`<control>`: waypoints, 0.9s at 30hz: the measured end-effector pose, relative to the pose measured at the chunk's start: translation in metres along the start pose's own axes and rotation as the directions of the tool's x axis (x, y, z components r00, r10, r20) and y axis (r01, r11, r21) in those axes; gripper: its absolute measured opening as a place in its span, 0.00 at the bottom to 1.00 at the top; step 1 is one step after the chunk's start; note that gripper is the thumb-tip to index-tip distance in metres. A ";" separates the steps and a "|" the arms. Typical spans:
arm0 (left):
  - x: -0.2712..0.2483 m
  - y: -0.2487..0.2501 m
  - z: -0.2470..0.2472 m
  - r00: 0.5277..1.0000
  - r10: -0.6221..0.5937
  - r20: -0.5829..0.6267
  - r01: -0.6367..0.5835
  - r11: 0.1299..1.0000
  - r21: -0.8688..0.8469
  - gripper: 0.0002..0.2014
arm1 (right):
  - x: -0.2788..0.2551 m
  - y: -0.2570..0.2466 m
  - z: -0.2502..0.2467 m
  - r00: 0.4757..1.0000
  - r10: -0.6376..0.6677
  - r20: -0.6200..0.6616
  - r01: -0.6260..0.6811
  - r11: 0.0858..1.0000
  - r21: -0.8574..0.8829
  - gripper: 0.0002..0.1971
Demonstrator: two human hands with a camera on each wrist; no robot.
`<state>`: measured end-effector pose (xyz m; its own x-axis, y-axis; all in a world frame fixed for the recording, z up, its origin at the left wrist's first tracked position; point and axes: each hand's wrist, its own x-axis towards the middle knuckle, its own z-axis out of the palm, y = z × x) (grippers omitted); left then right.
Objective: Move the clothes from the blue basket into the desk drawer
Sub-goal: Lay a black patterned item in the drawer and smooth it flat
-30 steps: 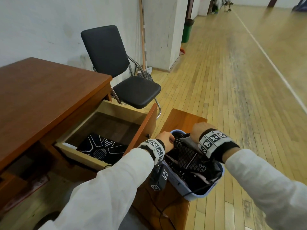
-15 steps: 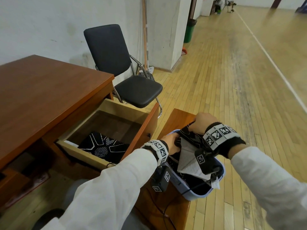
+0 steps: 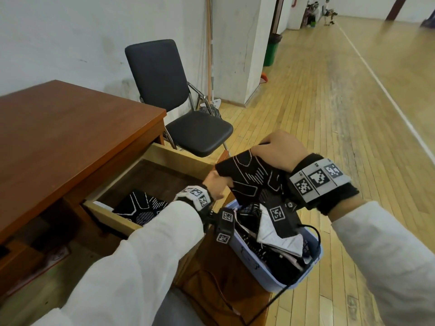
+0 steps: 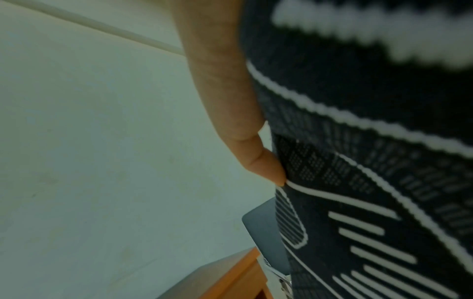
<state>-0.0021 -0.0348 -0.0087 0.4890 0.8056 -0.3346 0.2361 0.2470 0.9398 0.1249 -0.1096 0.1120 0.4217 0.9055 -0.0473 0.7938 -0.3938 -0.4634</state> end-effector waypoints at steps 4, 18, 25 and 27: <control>0.003 0.005 -0.047 0.993 -0.106 -0.052 0.103 0.992 -0.069 0.16 | 0.012 -0.008 0.007 0.999 0.053 0.000 -0.052 0.988 0.142 0.21; 0.020 -0.013 -0.229 0.866 0.027 -0.500 0.261 0.827 0.497 0.17 | 0.086 -0.059 0.146 0.888 0.118 0.444 -0.178 0.980 0.095 0.12; 0.038 -0.049 -0.248 0.874 -0.029 -0.485 0.333 0.763 0.554 0.10 | 0.107 -0.097 0.207 0.833 0.046 0.552 -0.043 0.999 -0.019 0.14; 0.043 -0.055 -0.253 0.871 -0.053 -0.489 0.366 0.733 0.573 0.09 | 0.110 -0.103 0.217 0.792 0.055 0.608 -0.020 0.998 -0.064 0.09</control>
<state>-0.2067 0.1230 -0.0577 0.0024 0.9517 -0.3072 0.8332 0.1679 0.5268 -0.0055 0.0650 -0.0374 0.1106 0.7916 -0.6009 0.8119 -0.4207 -0.4048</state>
